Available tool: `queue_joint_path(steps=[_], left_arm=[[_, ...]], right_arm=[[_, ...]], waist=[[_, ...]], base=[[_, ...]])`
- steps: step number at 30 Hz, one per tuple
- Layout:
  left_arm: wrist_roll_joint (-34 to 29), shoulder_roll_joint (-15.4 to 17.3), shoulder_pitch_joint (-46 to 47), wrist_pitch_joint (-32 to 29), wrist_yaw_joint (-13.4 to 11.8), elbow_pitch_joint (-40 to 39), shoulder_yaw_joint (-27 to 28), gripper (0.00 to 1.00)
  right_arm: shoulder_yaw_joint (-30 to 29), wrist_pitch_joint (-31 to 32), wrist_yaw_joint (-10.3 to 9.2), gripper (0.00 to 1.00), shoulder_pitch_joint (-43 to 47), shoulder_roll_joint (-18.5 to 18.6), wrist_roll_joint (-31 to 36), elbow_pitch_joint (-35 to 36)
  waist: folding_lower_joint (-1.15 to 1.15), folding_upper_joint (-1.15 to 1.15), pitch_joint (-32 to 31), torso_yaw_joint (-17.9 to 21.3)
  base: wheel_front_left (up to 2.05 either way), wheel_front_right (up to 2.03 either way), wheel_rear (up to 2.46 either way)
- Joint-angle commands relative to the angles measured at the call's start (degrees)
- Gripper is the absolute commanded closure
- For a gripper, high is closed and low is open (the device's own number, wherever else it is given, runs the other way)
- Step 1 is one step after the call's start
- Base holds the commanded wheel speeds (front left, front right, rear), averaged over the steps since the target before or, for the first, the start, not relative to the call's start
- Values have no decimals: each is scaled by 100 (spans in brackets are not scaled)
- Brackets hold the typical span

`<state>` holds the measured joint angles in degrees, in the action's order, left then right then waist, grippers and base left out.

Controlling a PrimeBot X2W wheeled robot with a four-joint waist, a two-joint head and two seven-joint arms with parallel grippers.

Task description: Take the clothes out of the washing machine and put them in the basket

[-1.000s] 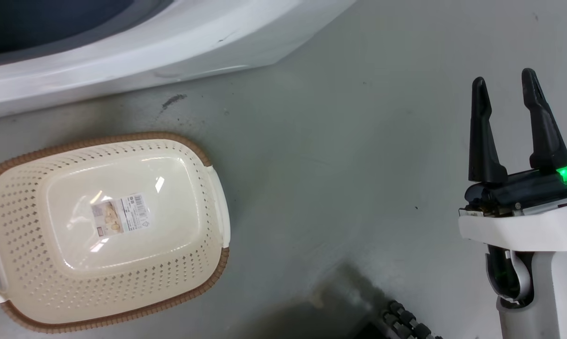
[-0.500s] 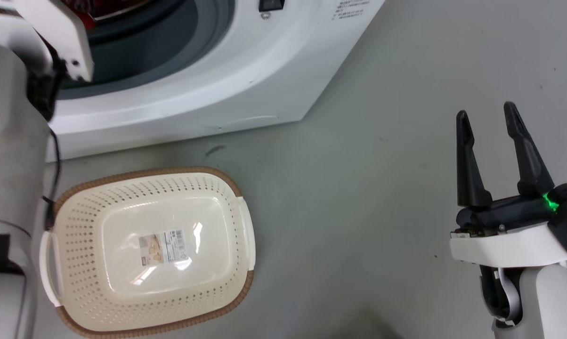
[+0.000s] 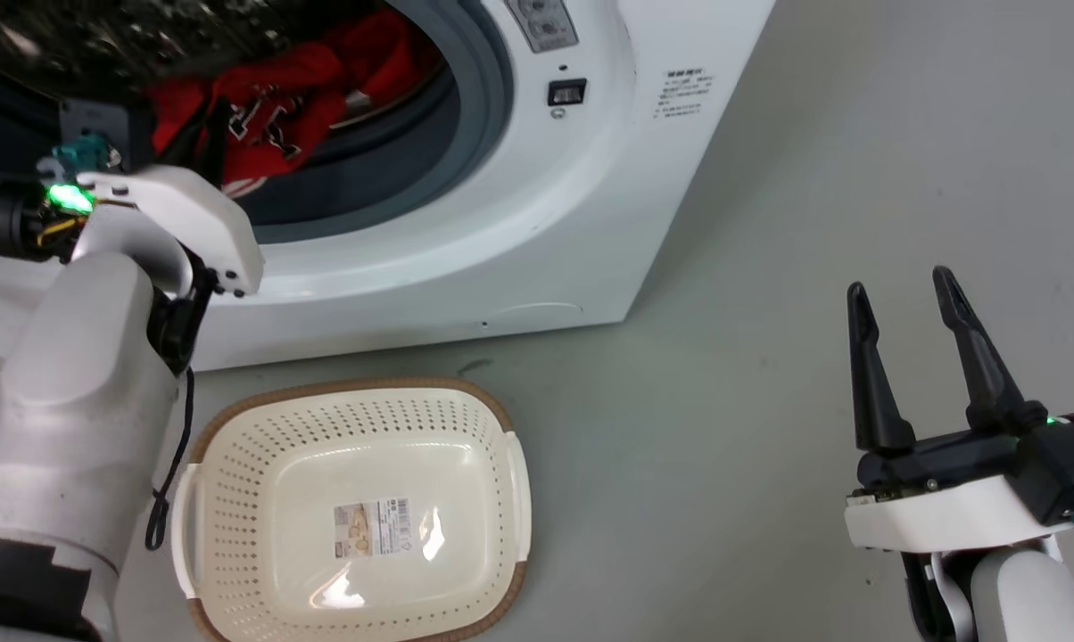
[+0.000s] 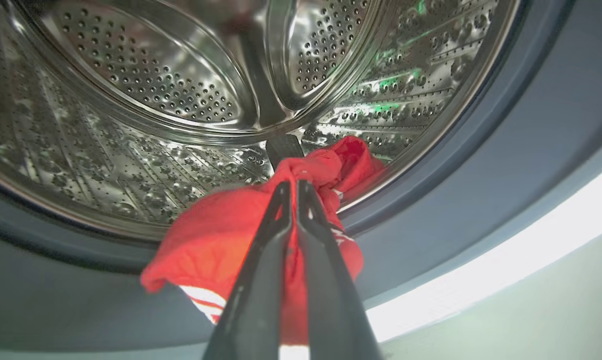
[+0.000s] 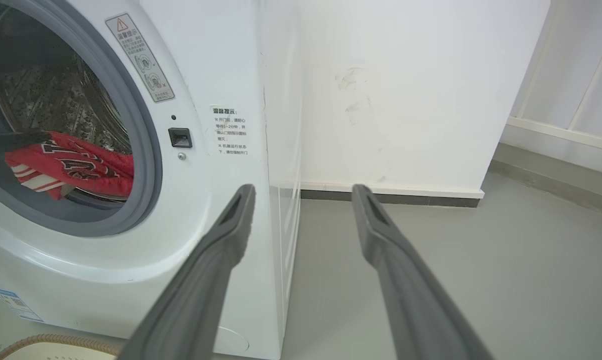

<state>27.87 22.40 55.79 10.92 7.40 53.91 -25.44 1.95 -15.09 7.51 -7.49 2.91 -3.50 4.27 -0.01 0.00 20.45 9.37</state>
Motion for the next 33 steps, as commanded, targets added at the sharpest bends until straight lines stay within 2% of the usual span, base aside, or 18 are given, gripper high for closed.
queue_joint_path(steps=[1, 5, 11, 25, 33], left_arm=[[26, -2, -108, 58, 1, -78, -7, 100], [79, 42, -456, 193, -6, -529, -27, 100], [155, 147, -980, 229, -151, -1419, -4, 100], [221, 719, -2106, -493, -770, -4299, 67, 100], [158, 1033, -2543, -887, -1131, -5676, 121, 100]], right_arm=[[-5, -12, -4, 0, 82, -6, 37, -7], [-25, -12, -4, 0, 205, -6, 83, -31], [-23, -12, -4, 0, 401, -6, 131, -48], [-30, -12, -4, 0, 728, -6, 149, -88], [-27, -12, -4, 0, 831, -6, 117, -91]], waist=[[1, 0, -194, -151], [1, 0, -434, -283], [1, 0, -764, -466], [1, 0, -1271, -699], [1, 0, -1394, -780]], base=[[0, 0, 0], [0, 0, 0], [0, 0, 0], [0, 0, 0], [0, 0, 0]])
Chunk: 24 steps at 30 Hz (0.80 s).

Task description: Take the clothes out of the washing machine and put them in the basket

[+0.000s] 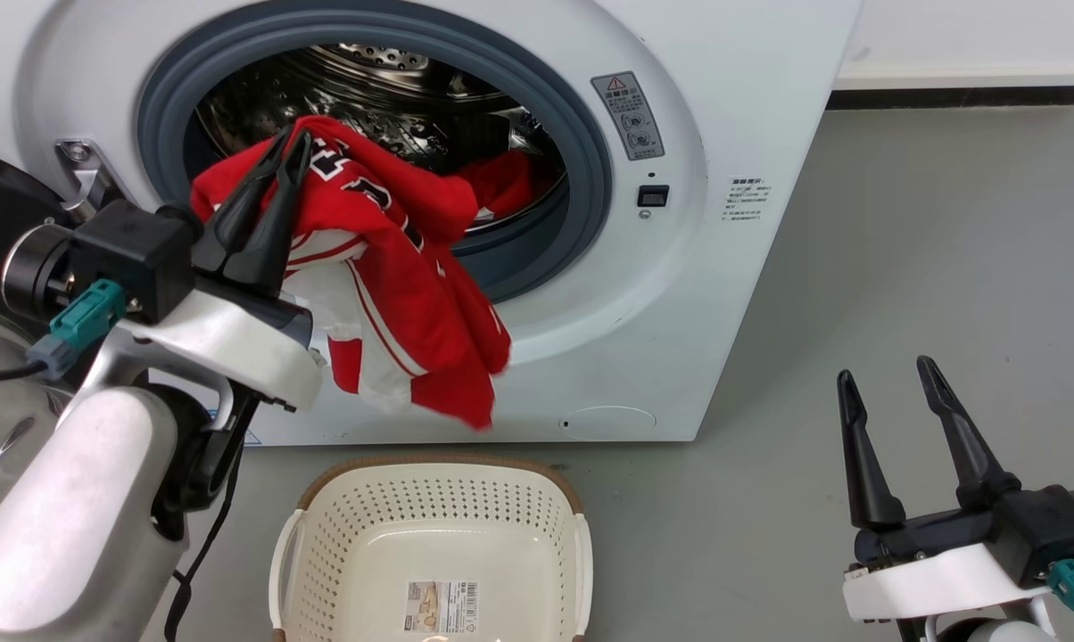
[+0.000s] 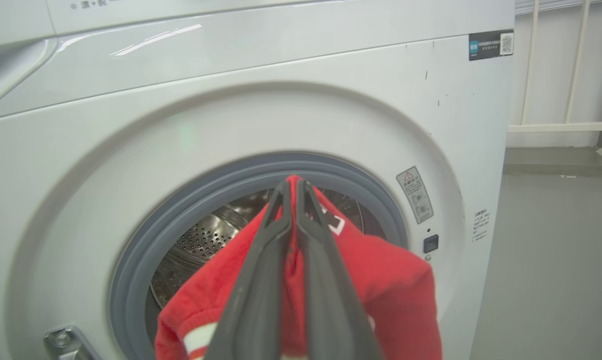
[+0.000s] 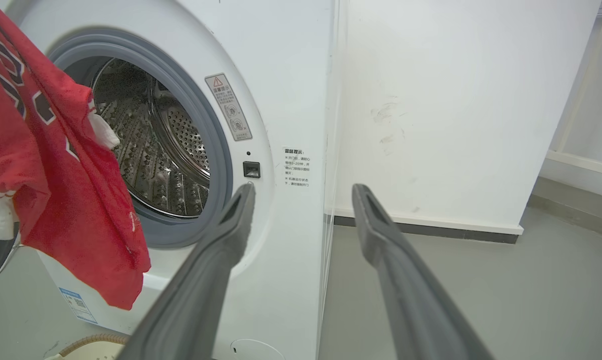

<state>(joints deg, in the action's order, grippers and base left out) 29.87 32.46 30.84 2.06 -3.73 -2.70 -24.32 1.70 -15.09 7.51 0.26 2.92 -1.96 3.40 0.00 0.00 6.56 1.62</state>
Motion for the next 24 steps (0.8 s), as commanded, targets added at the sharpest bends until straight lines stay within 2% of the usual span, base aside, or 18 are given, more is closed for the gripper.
queue_joint_path(steps=[1, 12, 18, 24], left_arm=[[-42, 55, -98, -35, -53, -142, 15, 100], [-71, 279, -821, -213, -389, -1153, -12, 100], [-34, 266, -1238, -227, -443, -1291, -172, 100], [18, 204, -1640, -101, -472, -1086, -337, 100]], right_arm=[[0, -12, -4, 0, 65, -8, -40, -5], [4, -12, -4, 0, 111, -8, -57, -12], [5, -12, -4, 0, 75, -8, -35, 6], [18, -12, -4, 0, -58, -8, 1, 47]], waist=[[0, 0, -14, -13], [0, 0, -48, -53], [0, 0, 16, -72], [0, 0, 195, -35]], base=[[0, 0, 0], [0, 0, 0], [0, 0, 0], [0, 0, 0]])
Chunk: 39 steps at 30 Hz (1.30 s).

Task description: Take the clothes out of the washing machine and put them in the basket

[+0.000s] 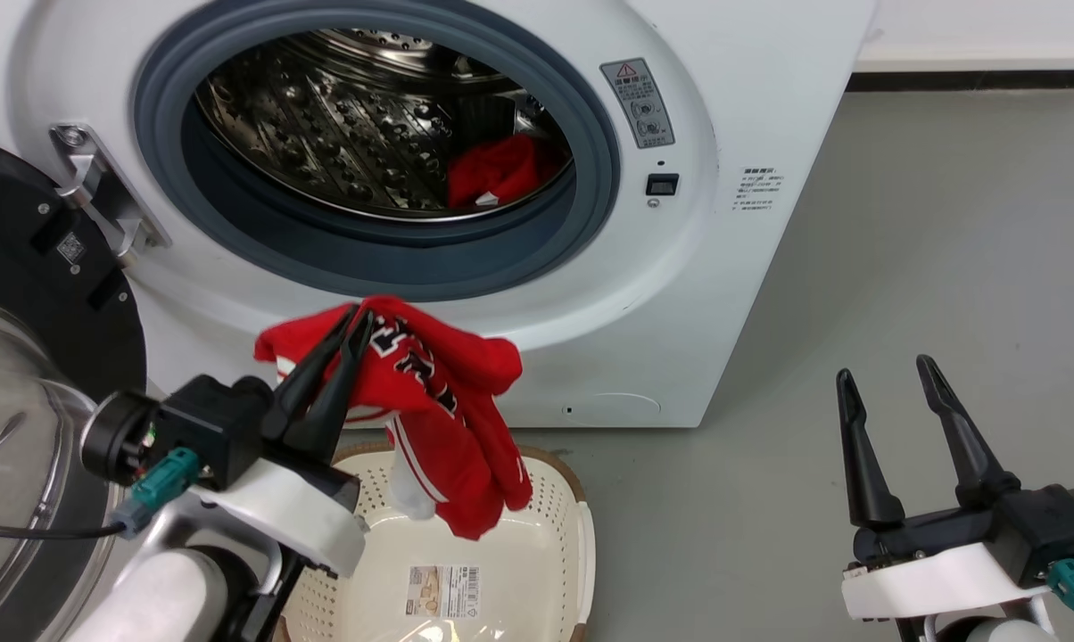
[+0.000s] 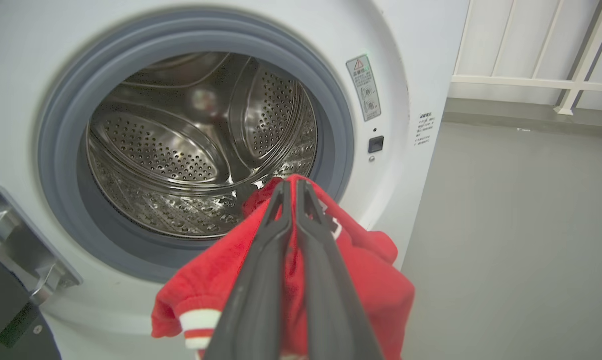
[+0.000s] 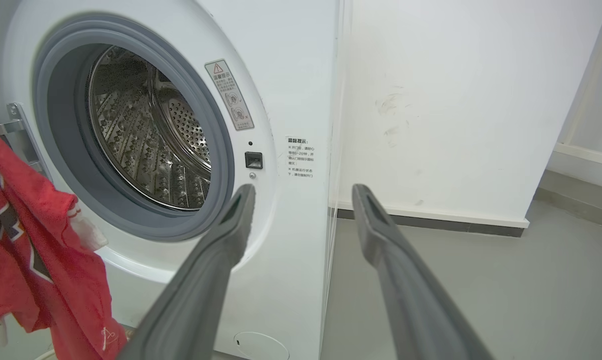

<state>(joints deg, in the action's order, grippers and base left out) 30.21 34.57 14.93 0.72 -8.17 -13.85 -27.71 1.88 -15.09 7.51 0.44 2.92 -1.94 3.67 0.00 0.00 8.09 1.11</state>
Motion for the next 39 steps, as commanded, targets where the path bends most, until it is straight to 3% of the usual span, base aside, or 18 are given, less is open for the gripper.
queue_joint_path(steps=[1, 9, 13, 15, 16, 26, 33, 39], left_arm=[[-15, -33, -97, 70, -11, 100, -45, 100], [74, -303, -378, 286, 126, 796, -343, 100], [62, -532, -260, 440, 312, 1531, -559, 100], [56, -655, -158, 519, 419, 1994, -654, 100], [87, -858, 14, 670, 586, 2725, -741, 100], [24, -1539, 1174, 1080, 1090, 5258, -912, 100], [-23, -1887, 2096, 1110, 1321, 6887, -1018, 100], [-109, -2028, 2653, 953, 1355, 8034, -1142, 100]], right_arm=[[-4, -12, -4, 0, -96, -8, 6, 26], [-8, -12, -4, 0, -261, -8, 58, 68], [9, -12, -4, 0, -410, -8, 100, 109], [12, -12, -4, 0, -493, -8, 116, 126], [29, -12, -4, 0, -638, -8, 142, 160], [56, -12, -4, 0, -1116, -8, 161, 318], [34, -12, -4, 0, -1426, -8, 86, 433], [81, -12, -4, 0, -1624, -9, -25, 482]], waist=[[0, 0, 85, 24], [0, 0, 450, 108], [0, 0, 731, 161], [0, 0, 887, 194], [0, 0, 1131, 252], [0, 0, 2102, 435], [0, 0, 2789, 610], [0, 0, 3208, 779]], base=[[0, 0, 0], [0, 0, 0], [0, 0, 0], [0, 0, 0], [0, 0, 0], [0, 0, 0], [0, 0, 0], [0, 0, 0]])
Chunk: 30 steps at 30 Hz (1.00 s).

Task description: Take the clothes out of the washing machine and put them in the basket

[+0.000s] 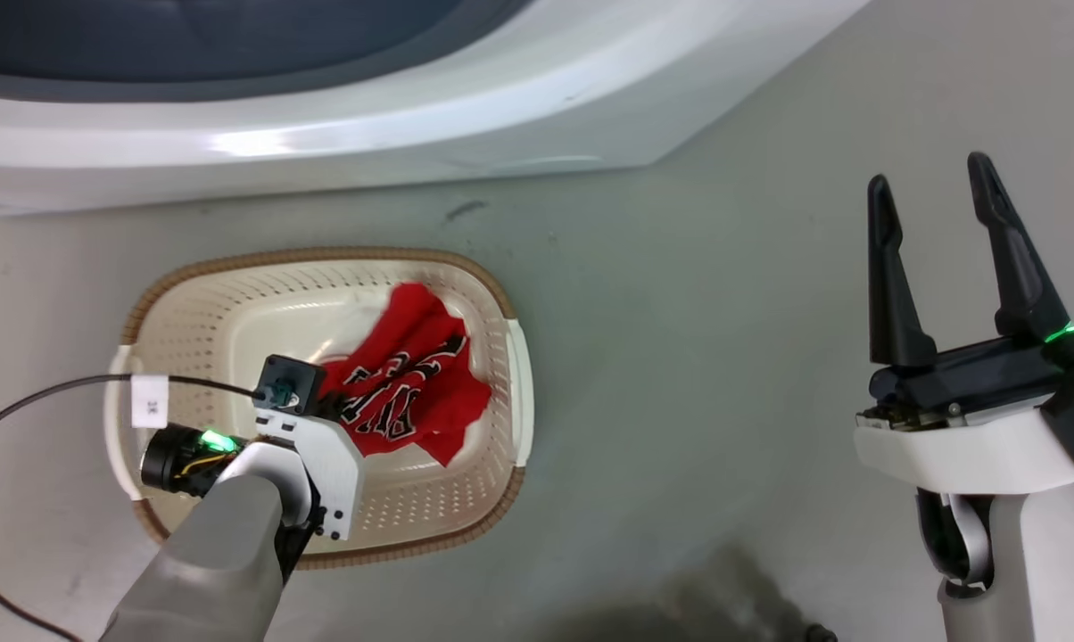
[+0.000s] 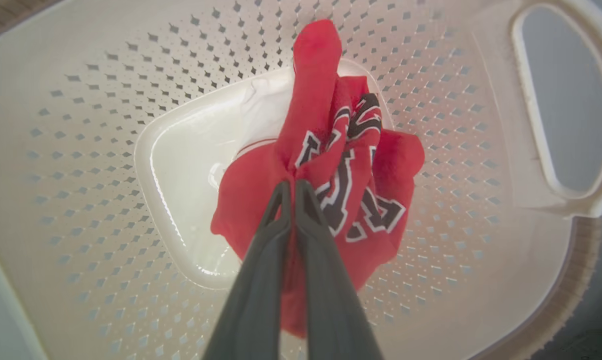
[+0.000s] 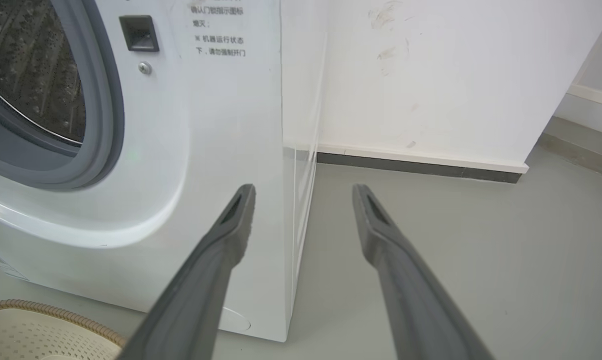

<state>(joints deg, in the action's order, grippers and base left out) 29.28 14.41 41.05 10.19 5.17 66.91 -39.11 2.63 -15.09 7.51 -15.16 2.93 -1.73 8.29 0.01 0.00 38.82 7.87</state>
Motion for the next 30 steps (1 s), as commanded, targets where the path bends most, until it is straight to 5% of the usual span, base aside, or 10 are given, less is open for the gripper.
queue_joint_path(steps=[1, 7, 8, 9, 25, 30], left_arm=[[-51, -44, 106, -19, 23, 84, -49, 100], [-234, -220, 321, -332, 14, 552, -341, 100], [-202, -249, 290, -437, 30, 581, -346, 37], [-171, -271, 260, -507, 48, 602, -344, 0], [225, -441, -361, 405, 177, 559, -164, 0], [264, -341, -618, 506, 40, 68, 35, 0]], right_arm=[[-2, -12, -4, 0, -87, -10, -56, 28], [-43, -12, -4, 0, -186, -10, -85, 33], [-41, -12, -4, 0, -190, -10, -81, 17], [-37, -12, -4, 0, -190, -10, -81, -5], [99, -12, -4, 0, 363, -9, -65, -241], [87, -12, -4, 0, 557, -9, -45, -293]], waist=[[-1, 0, 187, 120], [-1, 0, 376, 130], [-1, 0, 356, 124], [-1, 0, 324, 118], [-1, 0, -1005, -116], [-1, 0, -1370, -180]], base=[[0, 0, 0], [0, 0, 0], [0, 0, 0], [0, 0, 0], [0, 0, 0], [0, 0, 0]])
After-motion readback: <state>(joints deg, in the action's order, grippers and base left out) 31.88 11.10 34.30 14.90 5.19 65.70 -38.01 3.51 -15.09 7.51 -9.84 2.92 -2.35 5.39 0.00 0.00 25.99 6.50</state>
